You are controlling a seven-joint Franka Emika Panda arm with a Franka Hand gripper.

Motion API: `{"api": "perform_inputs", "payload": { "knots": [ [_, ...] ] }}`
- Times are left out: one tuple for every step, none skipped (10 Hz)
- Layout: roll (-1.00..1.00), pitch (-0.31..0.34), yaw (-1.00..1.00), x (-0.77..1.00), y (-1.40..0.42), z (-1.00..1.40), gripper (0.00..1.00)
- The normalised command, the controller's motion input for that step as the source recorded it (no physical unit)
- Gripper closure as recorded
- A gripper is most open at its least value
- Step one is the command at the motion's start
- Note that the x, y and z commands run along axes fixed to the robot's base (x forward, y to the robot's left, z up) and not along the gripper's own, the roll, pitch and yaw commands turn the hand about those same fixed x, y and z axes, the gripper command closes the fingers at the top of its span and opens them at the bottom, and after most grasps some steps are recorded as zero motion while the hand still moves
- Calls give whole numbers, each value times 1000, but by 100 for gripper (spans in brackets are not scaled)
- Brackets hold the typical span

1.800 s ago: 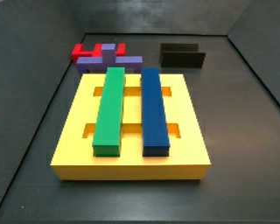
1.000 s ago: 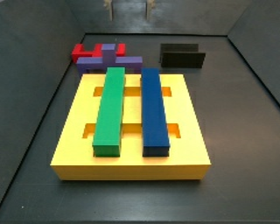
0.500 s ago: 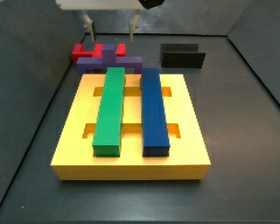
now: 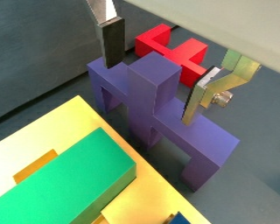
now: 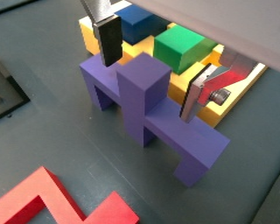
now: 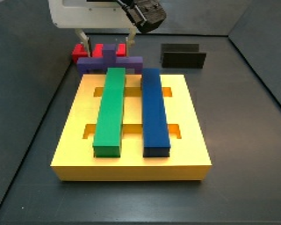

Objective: Pick up the purple object. Move up. Move to above the board. Insert the purple object.
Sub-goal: Pick up the purple object.

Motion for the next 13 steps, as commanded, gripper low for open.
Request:
{"api": "perform_inputs", "payload": {
  "knots": [
    [81, 104, -14, 0, 103, -40, 0],
    [29, 86, -43, 0, 69, 0, 0],
    [11, 84, -34, 0, 89, 0, 0],
    [3, 0, 0, 0, -23, 0, 0],
    [10, 0, 0, 0, -29, 0, 0],
    [0, 0, 0, 0, -46, -11, 0],
    [0, 0, 14, 0, -129, -80, 0],
    [0, 0, 0, 0, -103, -80, 0],
    [0, 0, 0, 0, 23, 0, 0],
    [0, 0, 0, 0, 134, 0, 0],
    [0, 0, 0, 0, 86, 0, 0],
    [0, 0, 0, 0, 54, 0, 0],
    [0, 0, 0, 0, 0, 0, 0]
  ]
}}
